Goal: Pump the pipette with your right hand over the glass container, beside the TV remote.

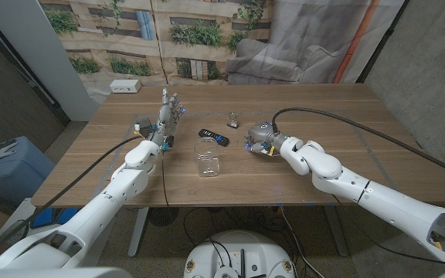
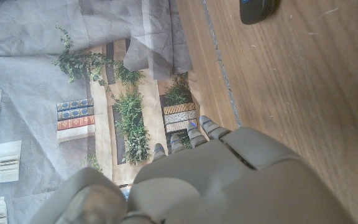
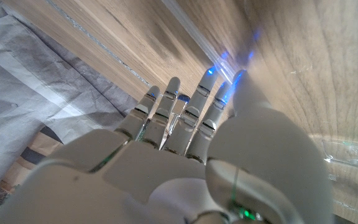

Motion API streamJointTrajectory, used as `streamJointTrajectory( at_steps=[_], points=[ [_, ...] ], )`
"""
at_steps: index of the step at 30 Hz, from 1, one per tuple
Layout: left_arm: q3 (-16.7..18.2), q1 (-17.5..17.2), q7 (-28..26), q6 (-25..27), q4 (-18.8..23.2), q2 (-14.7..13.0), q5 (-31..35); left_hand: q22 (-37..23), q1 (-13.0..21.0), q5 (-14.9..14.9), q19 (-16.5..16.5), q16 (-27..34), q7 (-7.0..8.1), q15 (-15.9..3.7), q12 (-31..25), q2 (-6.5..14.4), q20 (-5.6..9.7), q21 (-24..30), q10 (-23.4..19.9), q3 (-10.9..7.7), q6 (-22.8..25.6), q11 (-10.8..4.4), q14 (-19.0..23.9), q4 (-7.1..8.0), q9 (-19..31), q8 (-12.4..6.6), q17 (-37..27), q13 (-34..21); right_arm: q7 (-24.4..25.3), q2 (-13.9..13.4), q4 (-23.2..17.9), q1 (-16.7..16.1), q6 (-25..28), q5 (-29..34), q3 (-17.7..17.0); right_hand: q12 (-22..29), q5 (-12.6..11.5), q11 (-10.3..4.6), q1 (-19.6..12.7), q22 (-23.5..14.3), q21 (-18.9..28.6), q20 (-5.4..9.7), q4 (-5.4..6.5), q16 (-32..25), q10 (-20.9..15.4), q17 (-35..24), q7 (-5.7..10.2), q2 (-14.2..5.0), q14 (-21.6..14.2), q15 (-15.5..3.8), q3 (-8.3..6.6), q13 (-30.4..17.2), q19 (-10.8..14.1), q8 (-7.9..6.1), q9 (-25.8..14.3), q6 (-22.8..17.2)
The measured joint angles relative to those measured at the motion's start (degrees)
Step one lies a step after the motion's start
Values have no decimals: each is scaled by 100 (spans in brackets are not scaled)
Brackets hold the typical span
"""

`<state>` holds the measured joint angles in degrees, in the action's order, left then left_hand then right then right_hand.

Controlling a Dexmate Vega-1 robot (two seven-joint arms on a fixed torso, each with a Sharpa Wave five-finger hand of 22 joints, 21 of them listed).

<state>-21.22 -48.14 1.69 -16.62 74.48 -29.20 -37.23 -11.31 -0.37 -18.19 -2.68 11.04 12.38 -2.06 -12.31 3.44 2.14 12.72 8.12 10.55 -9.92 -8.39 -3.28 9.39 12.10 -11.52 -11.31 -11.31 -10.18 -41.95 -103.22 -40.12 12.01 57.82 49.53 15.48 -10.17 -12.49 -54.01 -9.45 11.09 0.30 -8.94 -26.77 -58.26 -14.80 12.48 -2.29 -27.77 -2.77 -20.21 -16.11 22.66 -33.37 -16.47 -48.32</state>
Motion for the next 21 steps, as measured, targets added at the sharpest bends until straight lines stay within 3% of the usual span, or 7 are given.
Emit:
streamJointTrajectory(
  at_steps=[21],
  points=[
    [0, -1, 0, 0, 1, 2, 1, 0, 0, 0, 0, 0, 0, 0, 0, 0, 0, 0, 0, 0, 0, 0, 0, 0, 0, 0, 0, 0, 174, -197, -529, -314, -30, -519, -478, 0, 0, 0, -30, 0, 0, 21, 0, -44, 1, -12, 0, -29, 1, 0, 48, -29, 21, -56, -17, 1]
  ],
)
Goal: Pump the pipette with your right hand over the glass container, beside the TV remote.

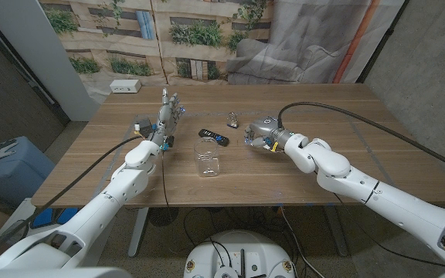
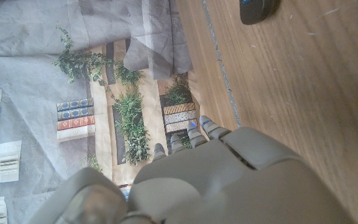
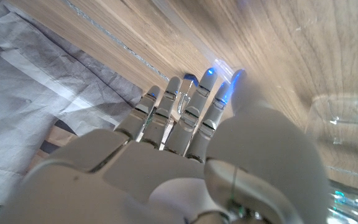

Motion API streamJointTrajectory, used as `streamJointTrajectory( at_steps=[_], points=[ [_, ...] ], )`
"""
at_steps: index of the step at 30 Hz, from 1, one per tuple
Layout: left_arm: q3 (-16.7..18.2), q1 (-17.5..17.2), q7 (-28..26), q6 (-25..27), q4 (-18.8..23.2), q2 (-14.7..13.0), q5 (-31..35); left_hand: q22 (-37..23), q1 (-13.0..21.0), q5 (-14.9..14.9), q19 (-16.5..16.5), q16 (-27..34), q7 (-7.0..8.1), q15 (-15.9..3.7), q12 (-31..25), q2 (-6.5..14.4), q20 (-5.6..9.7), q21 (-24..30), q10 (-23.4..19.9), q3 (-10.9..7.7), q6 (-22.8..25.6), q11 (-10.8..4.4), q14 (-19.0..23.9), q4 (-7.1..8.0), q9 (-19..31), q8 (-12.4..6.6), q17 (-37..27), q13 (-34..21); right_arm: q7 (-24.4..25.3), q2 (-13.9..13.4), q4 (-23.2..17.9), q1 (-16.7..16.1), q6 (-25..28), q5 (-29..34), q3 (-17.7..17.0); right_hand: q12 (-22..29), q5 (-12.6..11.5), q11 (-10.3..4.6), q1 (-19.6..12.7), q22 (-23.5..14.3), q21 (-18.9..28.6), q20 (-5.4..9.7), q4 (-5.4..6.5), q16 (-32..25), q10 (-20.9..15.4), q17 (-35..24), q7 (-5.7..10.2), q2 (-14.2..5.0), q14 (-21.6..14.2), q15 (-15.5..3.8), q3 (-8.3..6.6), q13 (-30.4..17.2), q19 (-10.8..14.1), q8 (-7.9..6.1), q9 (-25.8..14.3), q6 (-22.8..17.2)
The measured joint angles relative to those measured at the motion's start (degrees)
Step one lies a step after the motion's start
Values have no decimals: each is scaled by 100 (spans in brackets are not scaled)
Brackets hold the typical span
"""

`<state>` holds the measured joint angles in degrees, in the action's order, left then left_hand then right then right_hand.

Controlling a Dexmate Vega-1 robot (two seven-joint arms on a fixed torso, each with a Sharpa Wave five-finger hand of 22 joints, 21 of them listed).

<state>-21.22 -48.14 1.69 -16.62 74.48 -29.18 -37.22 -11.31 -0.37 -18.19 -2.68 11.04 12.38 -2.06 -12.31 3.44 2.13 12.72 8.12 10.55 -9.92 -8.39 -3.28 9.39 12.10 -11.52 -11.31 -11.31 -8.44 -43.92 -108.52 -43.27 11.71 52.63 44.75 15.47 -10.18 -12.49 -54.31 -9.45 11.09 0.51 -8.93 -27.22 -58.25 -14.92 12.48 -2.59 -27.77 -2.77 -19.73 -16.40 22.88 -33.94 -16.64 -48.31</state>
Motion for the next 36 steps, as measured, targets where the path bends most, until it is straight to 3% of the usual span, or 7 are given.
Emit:
streamJointTrajectory(
  at_steps=[22, 36],
  points=[
    [0, 1, 2, -2, -3, 0, 0, 0, 0, 0, 0, 0, 0, 0, 0, 0, 0, 0, 0, 0, 0, 0, 0, 0, 0, 0, 0, 0, 85, -98, -531, -409, 186, -1371, -679, 0, 0, -31, 31, 0, 0, -42, 23, 0, -31, 1, 0, -30, 0, 0, 23, -24, 41, -44, -26, 1],
    [0, 1, 3, -2, -3, 0, 0, 0, 0, 0, 0, 0, 0, 0, 0, 0, 0, 0, 0, 0, 0, 0, 0, 0, 0, 0, 0, 0, 149, -95, -730, -591, 443, -2724, -1087, -23, 0, 0, 69, 0, 0, -64, 15, -30, -63, 1, 0, -68, 0, 0, 63, -52, 18, -44, 15, 1]
  ],
)
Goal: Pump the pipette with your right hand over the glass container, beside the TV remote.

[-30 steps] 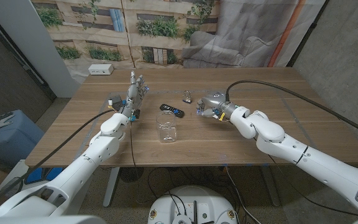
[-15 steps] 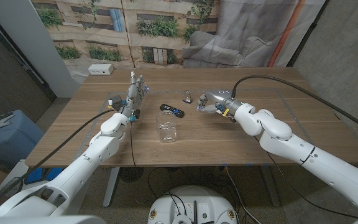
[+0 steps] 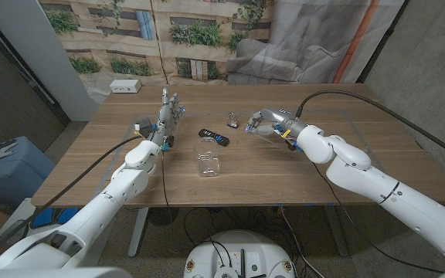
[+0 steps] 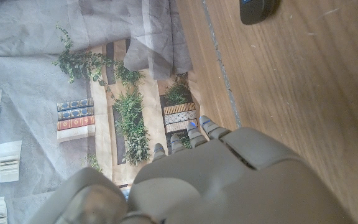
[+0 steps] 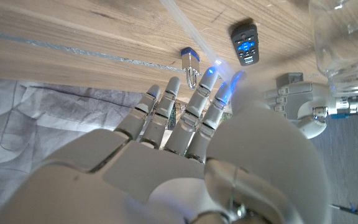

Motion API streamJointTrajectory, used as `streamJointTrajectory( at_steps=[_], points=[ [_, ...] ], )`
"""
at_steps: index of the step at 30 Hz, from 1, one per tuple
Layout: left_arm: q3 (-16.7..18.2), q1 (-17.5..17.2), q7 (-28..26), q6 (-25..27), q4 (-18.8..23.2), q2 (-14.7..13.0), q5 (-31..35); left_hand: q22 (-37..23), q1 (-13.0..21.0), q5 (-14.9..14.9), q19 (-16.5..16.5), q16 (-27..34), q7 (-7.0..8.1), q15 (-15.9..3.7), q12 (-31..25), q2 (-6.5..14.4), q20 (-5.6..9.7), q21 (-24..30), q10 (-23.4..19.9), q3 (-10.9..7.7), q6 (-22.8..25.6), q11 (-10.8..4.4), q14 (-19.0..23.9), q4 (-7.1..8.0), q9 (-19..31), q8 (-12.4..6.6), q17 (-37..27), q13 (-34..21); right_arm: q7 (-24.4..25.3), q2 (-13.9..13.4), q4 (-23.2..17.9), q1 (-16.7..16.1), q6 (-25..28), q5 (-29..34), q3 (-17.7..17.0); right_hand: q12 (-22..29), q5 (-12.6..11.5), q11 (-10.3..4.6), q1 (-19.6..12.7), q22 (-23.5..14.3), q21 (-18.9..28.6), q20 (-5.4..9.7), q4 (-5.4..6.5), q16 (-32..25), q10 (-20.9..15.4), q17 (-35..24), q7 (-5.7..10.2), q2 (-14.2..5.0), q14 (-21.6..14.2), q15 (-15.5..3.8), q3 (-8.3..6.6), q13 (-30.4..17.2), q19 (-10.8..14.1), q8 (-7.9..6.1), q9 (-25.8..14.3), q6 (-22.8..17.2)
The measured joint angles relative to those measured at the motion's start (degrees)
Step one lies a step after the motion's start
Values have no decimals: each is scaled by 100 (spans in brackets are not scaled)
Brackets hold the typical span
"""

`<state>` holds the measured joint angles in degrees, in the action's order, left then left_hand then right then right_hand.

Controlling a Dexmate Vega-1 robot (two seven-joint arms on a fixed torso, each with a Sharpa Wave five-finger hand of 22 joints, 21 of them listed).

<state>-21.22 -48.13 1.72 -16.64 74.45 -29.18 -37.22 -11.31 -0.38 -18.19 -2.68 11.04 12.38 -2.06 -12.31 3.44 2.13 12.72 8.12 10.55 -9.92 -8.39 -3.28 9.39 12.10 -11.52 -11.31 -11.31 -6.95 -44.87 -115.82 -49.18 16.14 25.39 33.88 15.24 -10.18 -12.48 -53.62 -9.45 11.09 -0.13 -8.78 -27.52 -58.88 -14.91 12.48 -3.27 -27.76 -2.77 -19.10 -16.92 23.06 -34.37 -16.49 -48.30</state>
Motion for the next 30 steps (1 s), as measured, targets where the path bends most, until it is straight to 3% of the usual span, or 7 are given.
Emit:
streamJointTrajectory(
  at_steps=[20, 30],
  points=[
    [-1, 0, -2, 0, 0, -1, -1, 0, 0, 0, 0, 0, 0, 0, 0, 0, 0, 0, 0, 0, 0, 0, 0, 0, 0, 0, 0, 0, 469, 19, -118, -293, 16, -2137, -556, -44, 0, 0, -47, 0, 0, -41, -20, -10, 1, -1, -22, -46, 0, 0, 43, -24, 41, 1, 109, 22],
    [-1, 0, -2, 0, 1, 0, -1, 0, 0, 0, 0, 0, 0, 0, 0, 0, 0, 0, 0, 0, 0, 0, 0, 0, 0, 0, 0, 0, 800, 19, -118, -293, -176, -2972, -556, -44, -23, 0, -47, 0, 0, -41, -7, -59, 1, 0, -22, -45, 0, 0, 55, -28, 41, 37, 161, 22]
  ],
)
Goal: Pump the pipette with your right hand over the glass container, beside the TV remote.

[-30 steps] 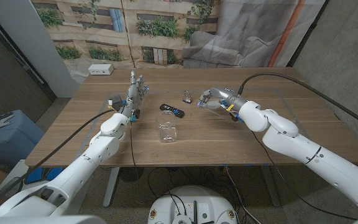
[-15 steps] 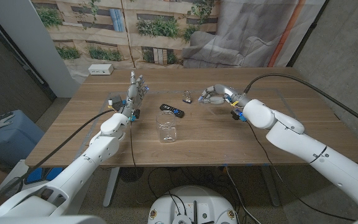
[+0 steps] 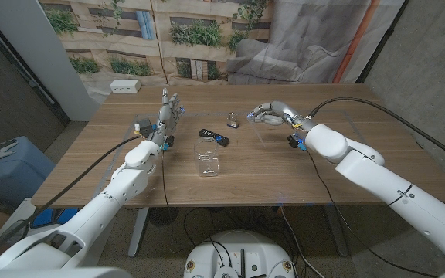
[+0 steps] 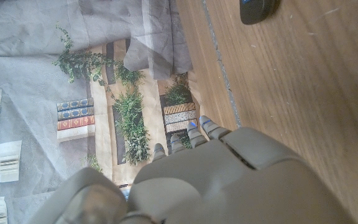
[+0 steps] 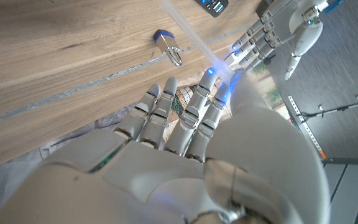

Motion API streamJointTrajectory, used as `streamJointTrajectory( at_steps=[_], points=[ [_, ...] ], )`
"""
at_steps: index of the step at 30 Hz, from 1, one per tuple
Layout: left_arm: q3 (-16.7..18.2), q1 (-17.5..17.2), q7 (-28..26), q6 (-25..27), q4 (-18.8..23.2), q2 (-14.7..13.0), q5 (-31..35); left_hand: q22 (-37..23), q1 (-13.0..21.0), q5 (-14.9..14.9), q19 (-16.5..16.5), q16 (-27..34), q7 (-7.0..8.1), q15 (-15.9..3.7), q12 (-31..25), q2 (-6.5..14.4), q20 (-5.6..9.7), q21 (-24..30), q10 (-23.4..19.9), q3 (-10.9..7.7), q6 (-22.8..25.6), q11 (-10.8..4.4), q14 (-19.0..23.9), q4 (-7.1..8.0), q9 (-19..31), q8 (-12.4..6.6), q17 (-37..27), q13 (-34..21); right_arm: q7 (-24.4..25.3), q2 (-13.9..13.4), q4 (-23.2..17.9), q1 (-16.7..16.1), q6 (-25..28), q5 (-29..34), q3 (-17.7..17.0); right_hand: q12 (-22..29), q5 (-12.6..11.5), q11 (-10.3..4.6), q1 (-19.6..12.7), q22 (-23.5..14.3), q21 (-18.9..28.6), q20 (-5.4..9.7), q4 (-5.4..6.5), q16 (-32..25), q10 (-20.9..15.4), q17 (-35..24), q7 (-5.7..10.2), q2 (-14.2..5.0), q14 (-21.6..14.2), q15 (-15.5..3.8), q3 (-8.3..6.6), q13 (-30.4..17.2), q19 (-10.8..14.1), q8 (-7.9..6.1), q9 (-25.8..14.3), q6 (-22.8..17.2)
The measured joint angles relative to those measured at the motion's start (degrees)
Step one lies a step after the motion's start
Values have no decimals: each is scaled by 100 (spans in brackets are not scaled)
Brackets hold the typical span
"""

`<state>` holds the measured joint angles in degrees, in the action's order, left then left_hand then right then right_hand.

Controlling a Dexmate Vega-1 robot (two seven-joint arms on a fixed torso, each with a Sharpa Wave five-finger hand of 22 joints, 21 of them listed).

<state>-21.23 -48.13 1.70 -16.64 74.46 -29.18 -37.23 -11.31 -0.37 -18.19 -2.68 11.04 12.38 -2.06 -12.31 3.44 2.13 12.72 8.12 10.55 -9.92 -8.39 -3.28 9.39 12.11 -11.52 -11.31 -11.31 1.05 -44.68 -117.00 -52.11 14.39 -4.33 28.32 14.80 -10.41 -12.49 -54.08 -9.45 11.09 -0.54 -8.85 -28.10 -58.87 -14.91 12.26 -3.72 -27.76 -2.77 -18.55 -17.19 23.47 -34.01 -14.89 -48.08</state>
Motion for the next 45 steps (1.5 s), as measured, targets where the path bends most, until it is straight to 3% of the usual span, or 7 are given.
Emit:
streamJointTrajectory(
  at_steps=[1, 10, 45],
  points=[
    [0, 0, -1, 0, 0, 0, 0, 0, 0, 0, 0, 0, 0, 0, 0, 0, 0, 0, 0, 0, 0, 0, 0, 0, 0, 0, 0, 0, 45, 40, -5, -185, -26, -83, -205, 0, 0, 0, 0, 0, 0, 0, -6, 0, 0, 0, 0, 0, 0, 0, 6, -10, 0, 0, 0, 0],
    [0, -1, -1, 0, 0, 0, 0, 0, 0, 0, 0, 0, 0, 0, 0, 0, 0, 0, 0, 0, 0, 0, 0, 0, 0, 0, 0, 0, 385, 132, -10, -339, -221, -577, -296, 0, 0, 0, 0, 0, 0, 0, -24, 0, 0, 0, 0, 0, 0, 0, 24, -24, 0, 0, 29, 0],
    [1, -3, 0, 0, 4, -2, 0, 0, 0, 0, 0, 0, 0, 0, 0, 0, 0, 0, 0, 0, 0, 0, 0, 0, 0, 0, 0, 0, 1305, 599, -376, -995, -1015, -1152, -308, -66, -23, 0, -76, 0, 0, 1, -48, -50, 44, -1, 0, -75, 0, 0, 81, -52, 0, 33, 135, 0]
  ],
)
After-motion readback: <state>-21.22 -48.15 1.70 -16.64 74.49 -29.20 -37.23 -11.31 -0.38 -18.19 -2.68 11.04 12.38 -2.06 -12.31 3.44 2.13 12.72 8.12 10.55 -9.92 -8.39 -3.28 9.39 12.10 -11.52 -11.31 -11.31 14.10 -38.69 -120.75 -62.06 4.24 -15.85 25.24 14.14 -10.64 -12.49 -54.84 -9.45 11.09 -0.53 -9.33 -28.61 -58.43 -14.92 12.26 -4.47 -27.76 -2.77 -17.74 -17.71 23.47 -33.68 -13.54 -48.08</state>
